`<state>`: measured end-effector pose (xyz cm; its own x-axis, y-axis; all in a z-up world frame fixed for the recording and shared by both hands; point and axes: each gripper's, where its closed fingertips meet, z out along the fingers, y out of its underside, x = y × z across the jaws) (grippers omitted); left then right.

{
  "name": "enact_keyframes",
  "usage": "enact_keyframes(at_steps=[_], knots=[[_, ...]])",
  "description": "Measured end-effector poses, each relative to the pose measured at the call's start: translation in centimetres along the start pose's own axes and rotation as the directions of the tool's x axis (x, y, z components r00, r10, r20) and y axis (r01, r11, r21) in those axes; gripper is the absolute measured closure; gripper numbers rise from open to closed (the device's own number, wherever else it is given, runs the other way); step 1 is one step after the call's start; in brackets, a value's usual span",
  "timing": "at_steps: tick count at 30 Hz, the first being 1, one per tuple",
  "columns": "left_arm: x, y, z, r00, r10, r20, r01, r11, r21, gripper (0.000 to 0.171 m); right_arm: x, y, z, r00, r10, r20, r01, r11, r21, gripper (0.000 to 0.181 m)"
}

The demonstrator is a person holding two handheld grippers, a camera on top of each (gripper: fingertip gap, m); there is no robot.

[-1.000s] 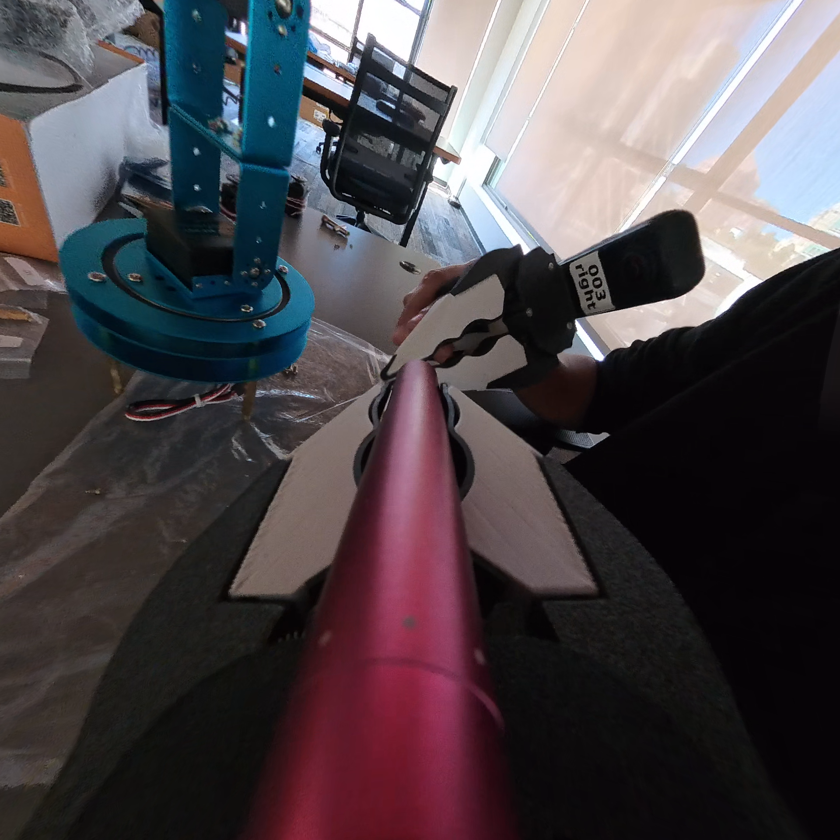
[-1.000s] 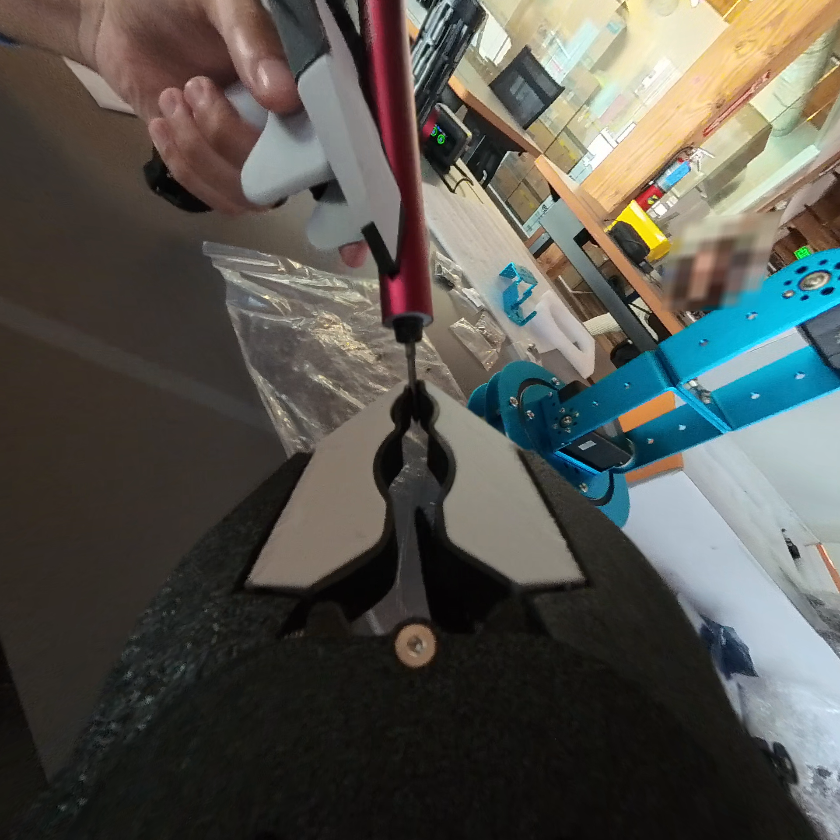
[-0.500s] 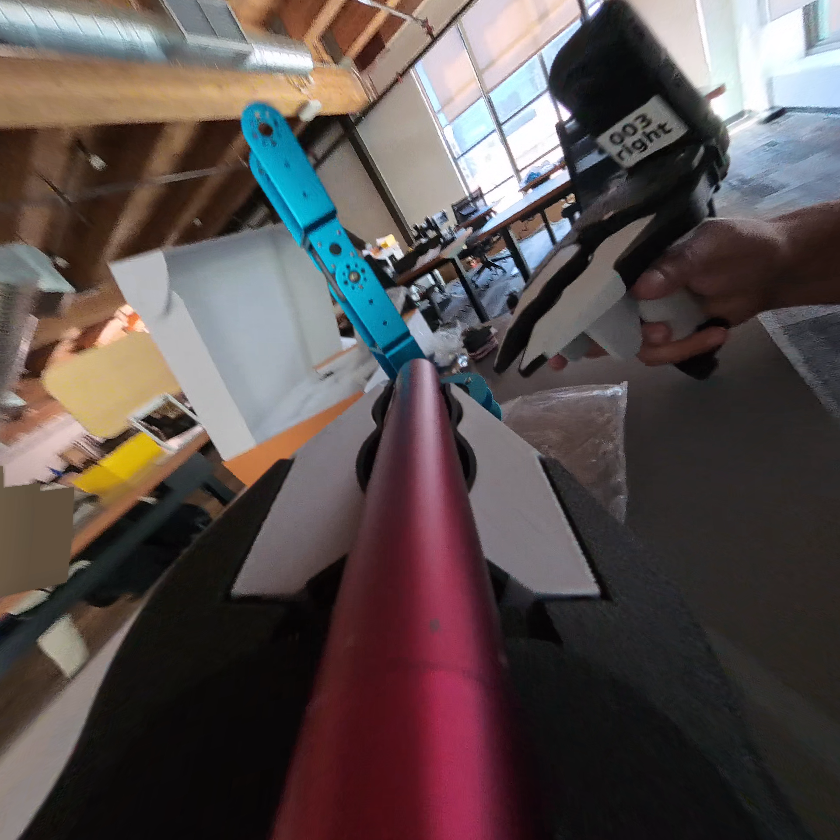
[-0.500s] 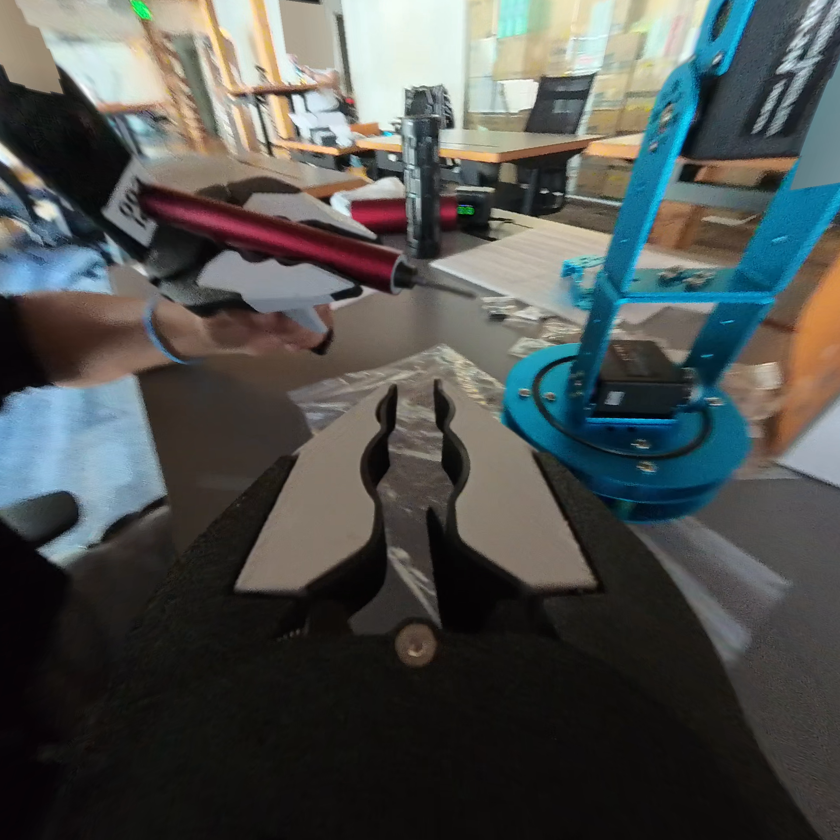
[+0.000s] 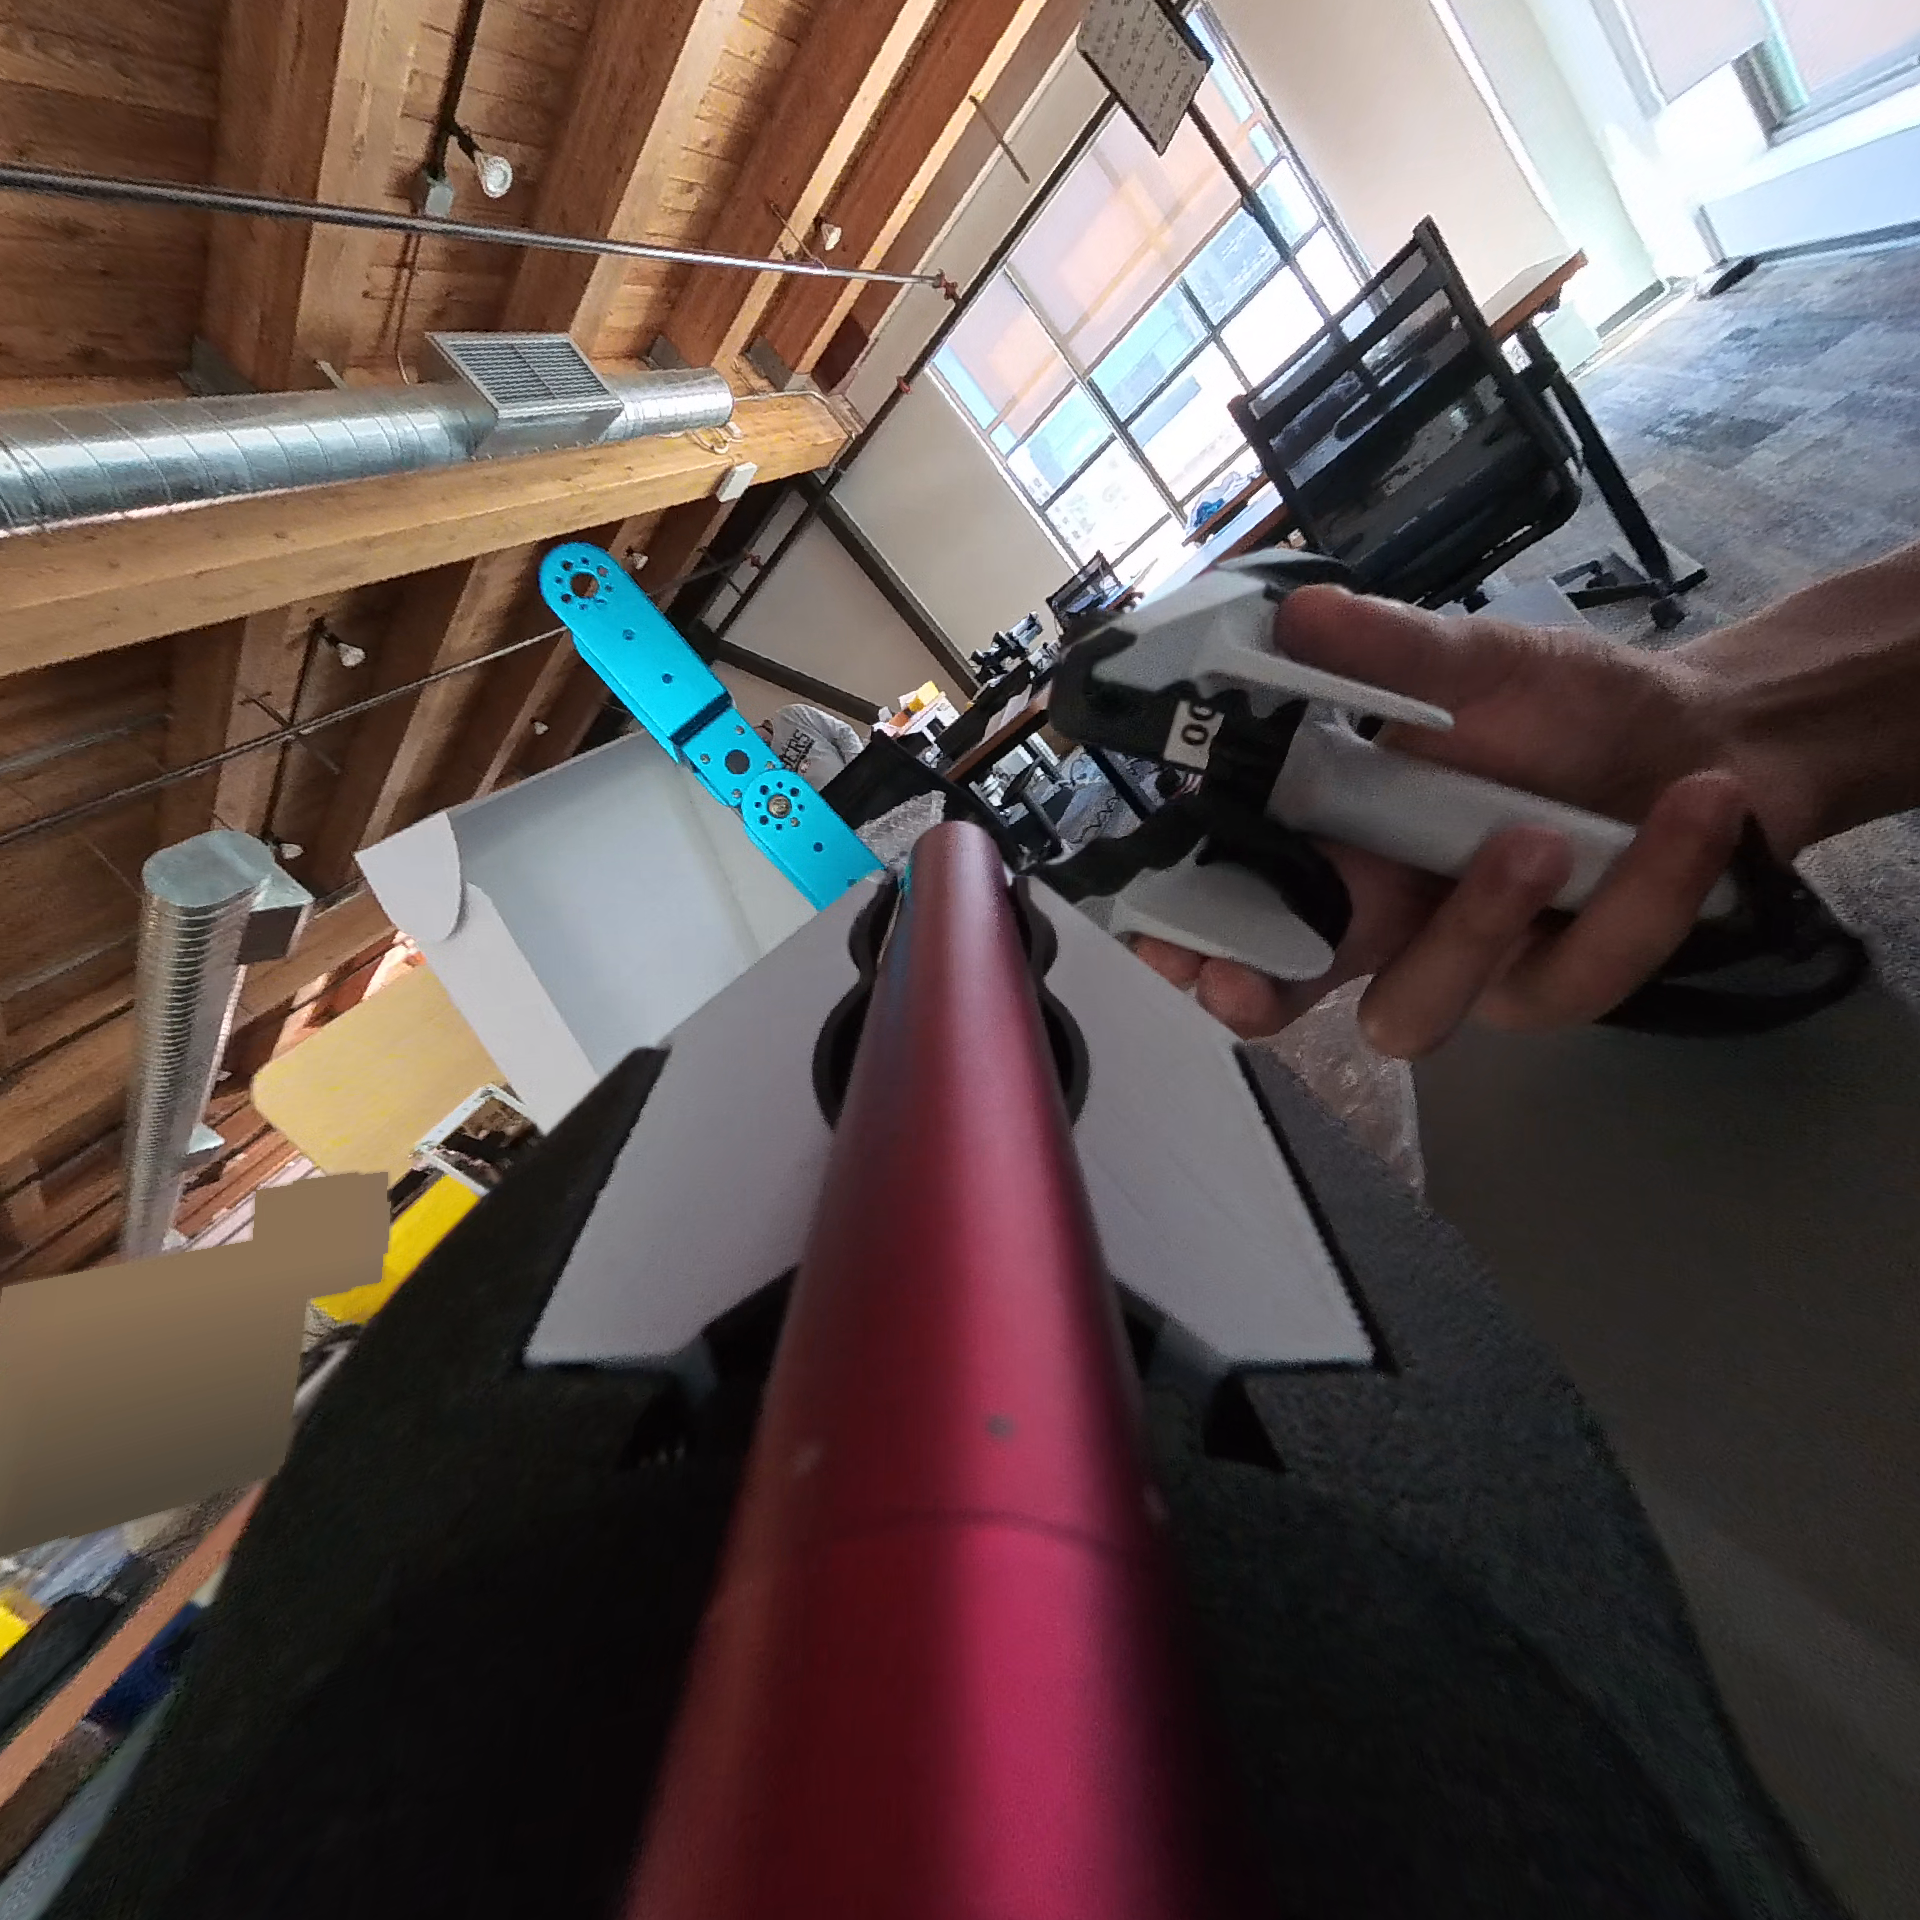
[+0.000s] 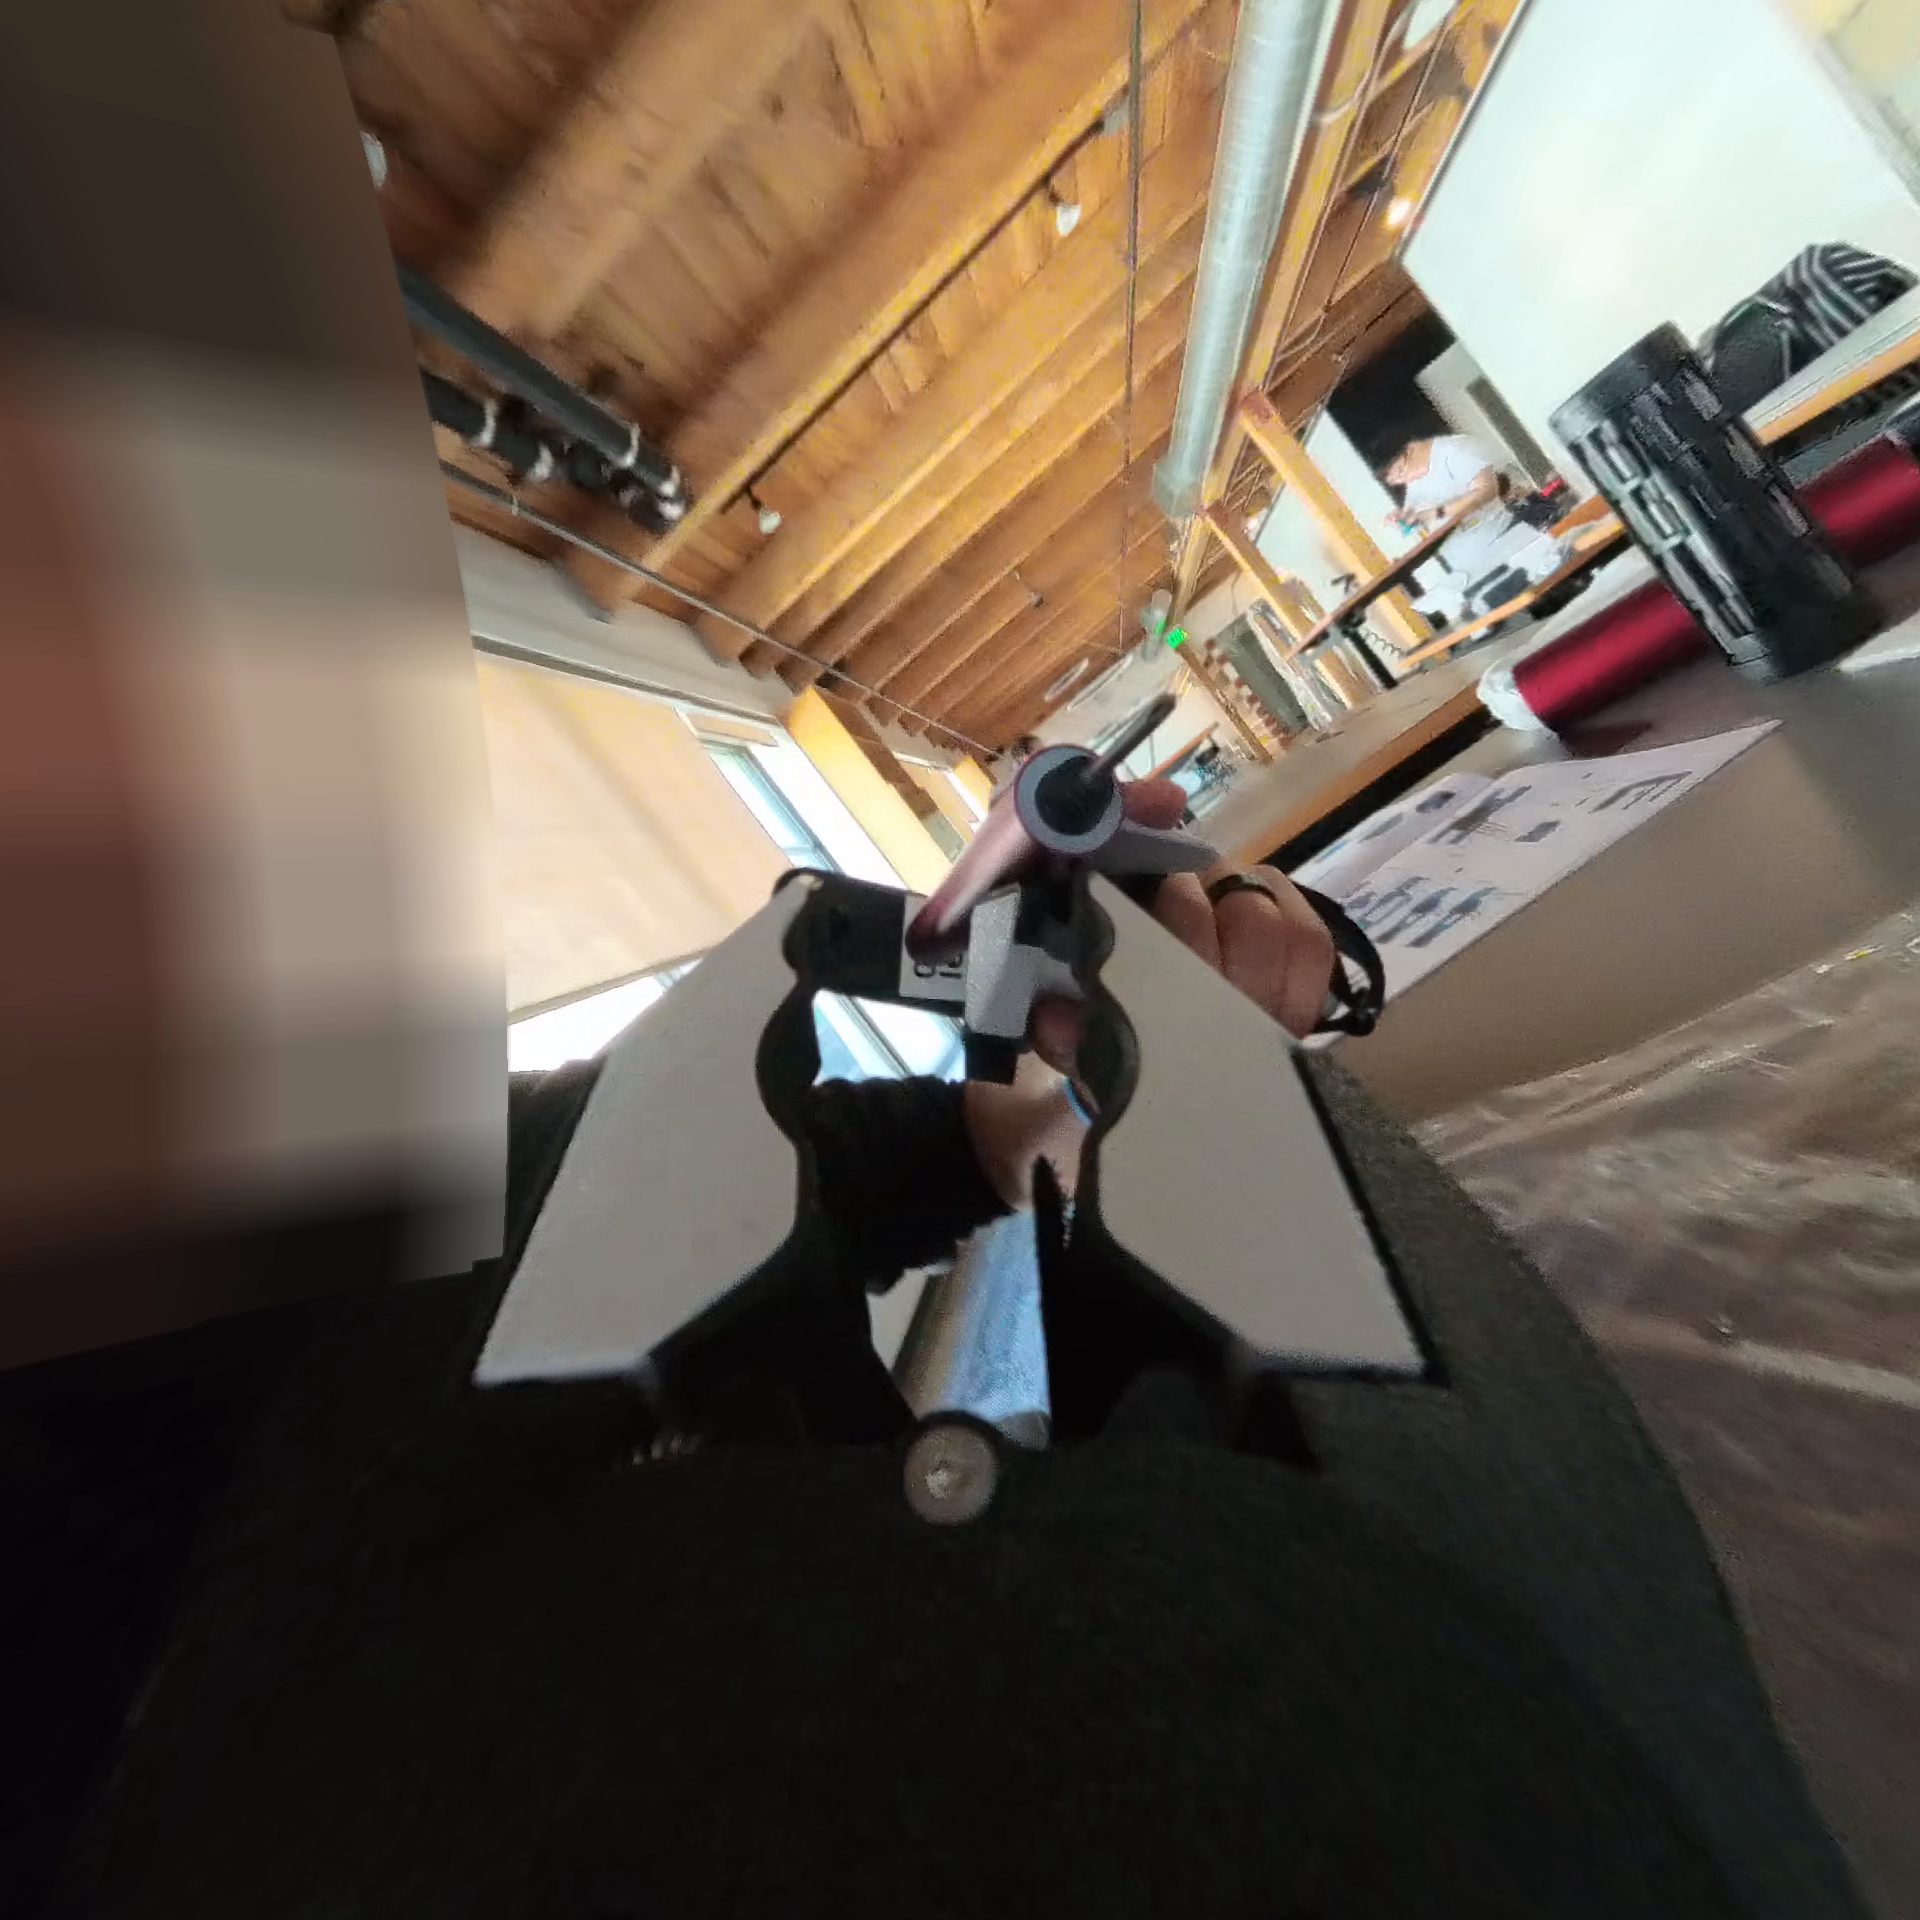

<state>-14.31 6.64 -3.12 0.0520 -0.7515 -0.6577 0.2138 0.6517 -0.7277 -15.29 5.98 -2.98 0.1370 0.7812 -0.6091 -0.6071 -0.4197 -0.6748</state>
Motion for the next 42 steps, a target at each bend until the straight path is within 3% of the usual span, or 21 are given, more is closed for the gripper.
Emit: enact_keyframes(at_steps=[4, 6, 26, 32, 42], knots=[[1.6, 0.0, 0.3, 0.998, -0.017, -0.053, 0.018, 1.000, 0.008, 0.149, 1.1, 0.3, 0.5, 0.998, -0.023, -0.054, 0.022, 1.000, -0.015, 0.133], [2.3, 0.0, 0.5, 0.998, 0.002, -0.060, -0.002, 1.000, 0.007, 0.149, 1.8, -0.2, 0.3, 0.997, -0.008, -0.077, 0.010, 1.000, 0.021, 0.159], [2.4, 0.1, 0.5, 0.999, 0.013, -0.032, -0.015, 0.999, -0.036, 0.150, 1.9, 0.0, 0.0, 0.997, 0.072, -0.032, -0.072, 0.997, 0.000, 0.154], [1.9, 0.3, 0.7, 0.997, -0.075, -0.013, 0.074, 0.996, -0.058, 0.149, 1.9, -0.1, -0.2, 0.995, 0.097, -0.021, -0.097, 0.995, 0.004, 0.157], [1.9, 0.3, 0.6, 1.000, 0.021, -0.010, -0.021, 0.999, -0.050, 0.149, 1.9, 0.0, -0.3, 0.991, 0.132, 0.001, -0.132, 0.991, -0.024, 0.160]])
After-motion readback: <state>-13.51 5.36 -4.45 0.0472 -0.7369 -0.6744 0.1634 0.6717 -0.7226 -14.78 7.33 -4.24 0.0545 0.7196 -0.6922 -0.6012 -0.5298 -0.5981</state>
